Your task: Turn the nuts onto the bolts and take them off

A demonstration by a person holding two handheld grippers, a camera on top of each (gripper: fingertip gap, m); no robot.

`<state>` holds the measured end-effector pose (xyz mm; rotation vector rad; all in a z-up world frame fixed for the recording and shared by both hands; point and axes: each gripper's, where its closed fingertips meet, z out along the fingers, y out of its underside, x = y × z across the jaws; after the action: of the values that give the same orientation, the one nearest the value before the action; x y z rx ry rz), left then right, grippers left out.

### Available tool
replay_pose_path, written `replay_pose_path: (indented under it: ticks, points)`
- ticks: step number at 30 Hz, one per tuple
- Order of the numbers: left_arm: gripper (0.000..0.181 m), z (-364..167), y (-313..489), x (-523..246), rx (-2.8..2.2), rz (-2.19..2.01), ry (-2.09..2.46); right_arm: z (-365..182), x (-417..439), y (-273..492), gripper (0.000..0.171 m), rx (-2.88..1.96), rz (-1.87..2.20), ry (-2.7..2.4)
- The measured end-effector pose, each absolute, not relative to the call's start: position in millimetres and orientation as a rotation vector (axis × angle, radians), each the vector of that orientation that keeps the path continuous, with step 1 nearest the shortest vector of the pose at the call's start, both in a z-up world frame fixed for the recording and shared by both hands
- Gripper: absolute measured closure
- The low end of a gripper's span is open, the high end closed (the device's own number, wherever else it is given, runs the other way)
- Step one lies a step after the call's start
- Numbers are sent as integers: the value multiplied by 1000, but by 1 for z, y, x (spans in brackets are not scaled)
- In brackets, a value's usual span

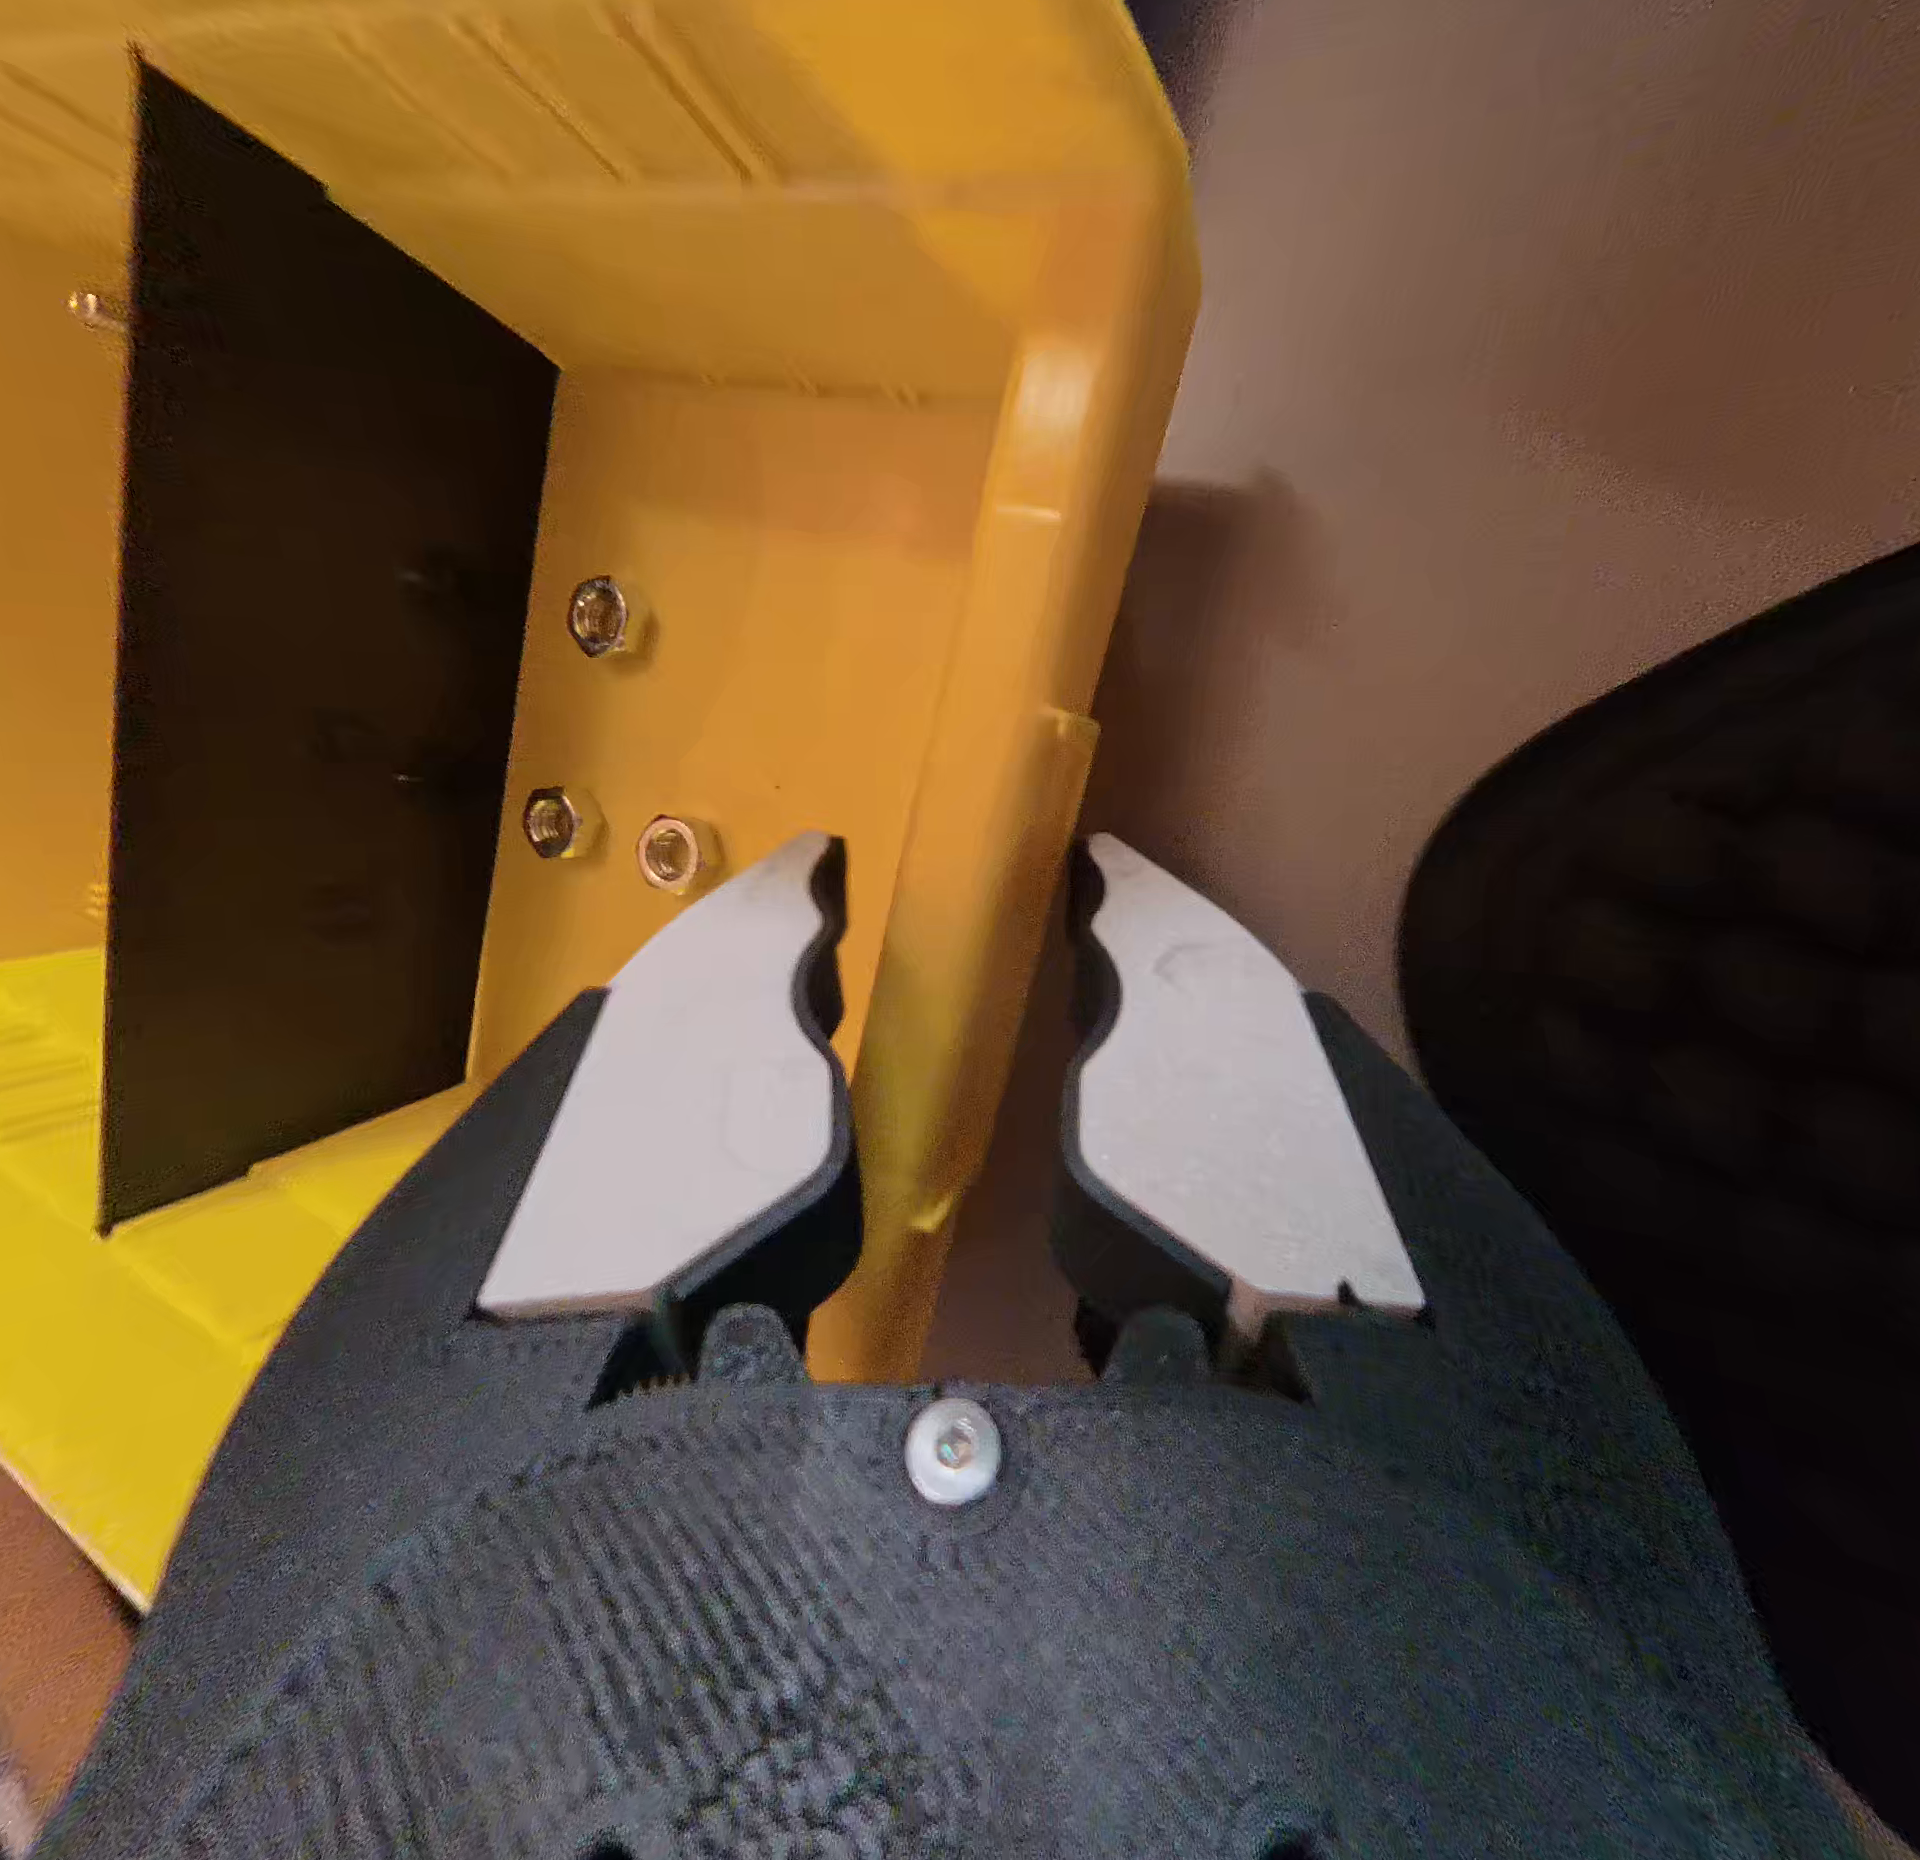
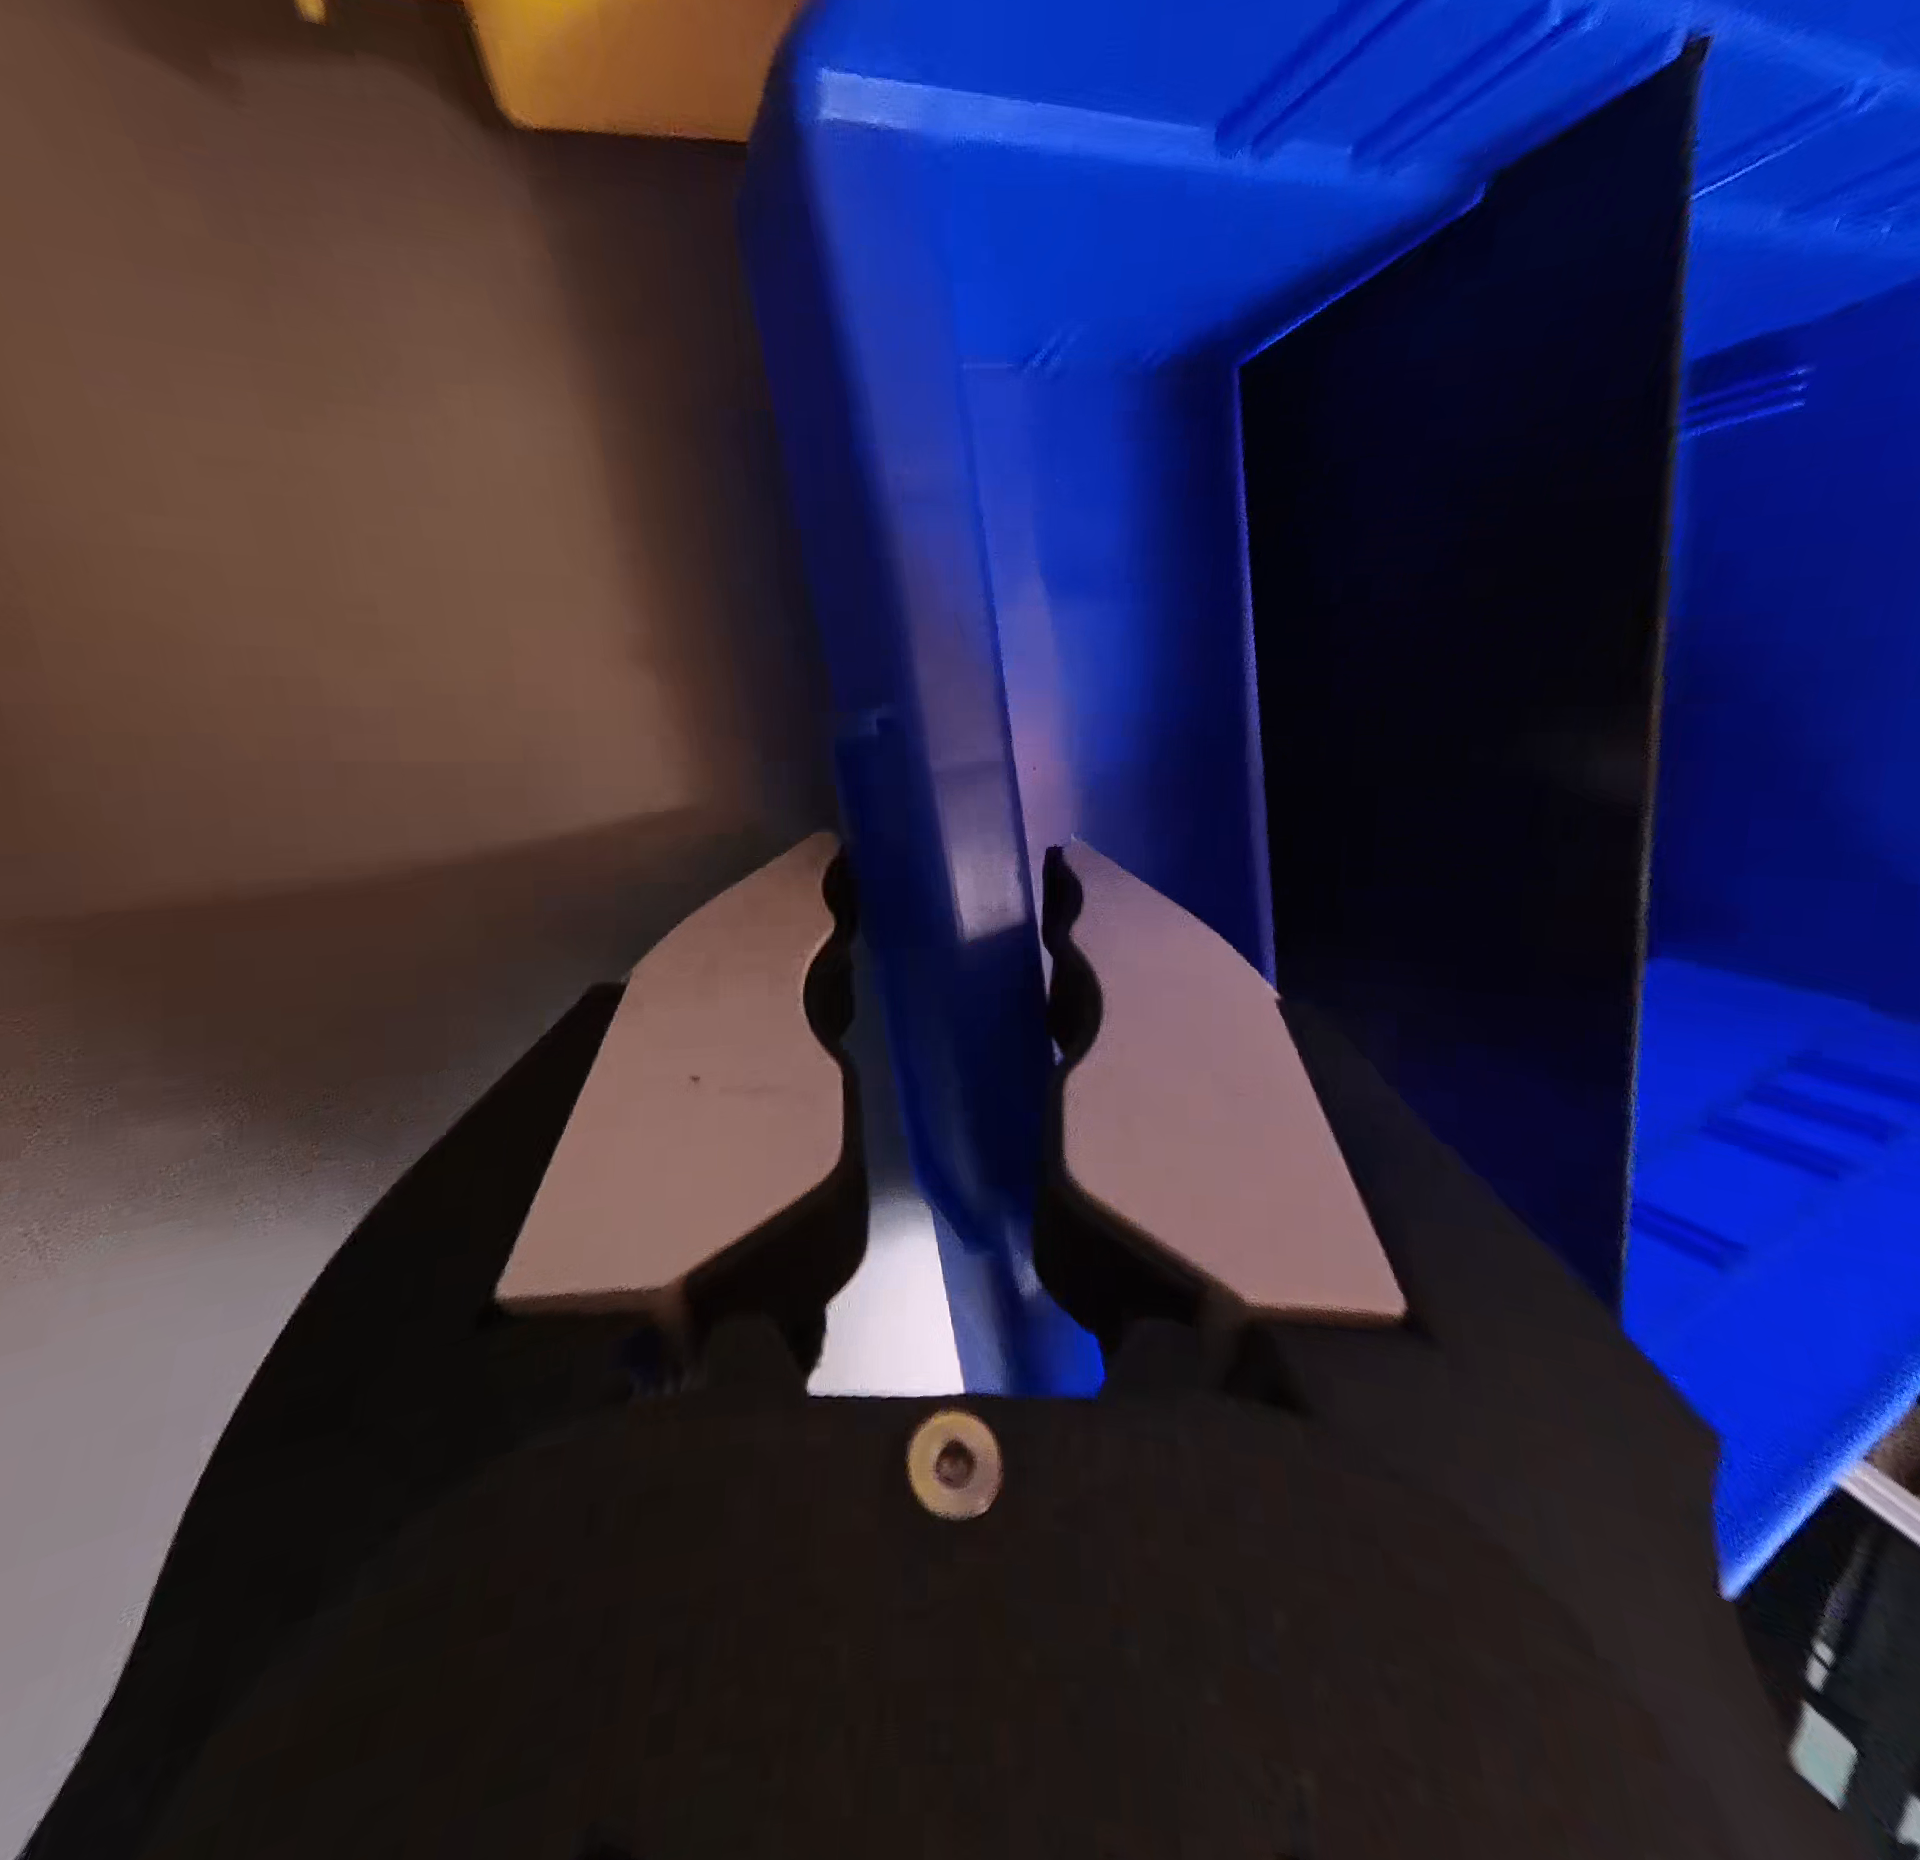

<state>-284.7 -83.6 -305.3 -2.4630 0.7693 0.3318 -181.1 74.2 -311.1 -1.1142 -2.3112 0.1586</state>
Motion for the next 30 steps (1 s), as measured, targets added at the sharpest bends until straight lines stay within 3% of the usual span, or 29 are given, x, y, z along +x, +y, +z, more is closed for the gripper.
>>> replay_pose_path:
  ticks: [7,17,30]
  points:
    - [148,-312,-67,-274,-2443,336,779,-306,-101,72,138,-1257,184,-2226]
    - [148,-311,-51,-266,-2445,391,729,-310,42,135,138,-1570,-40,-1943]
    - [147,-309,-12,-285,-2417,411,719,-306,87,227,132,-1674,-160,-1817]
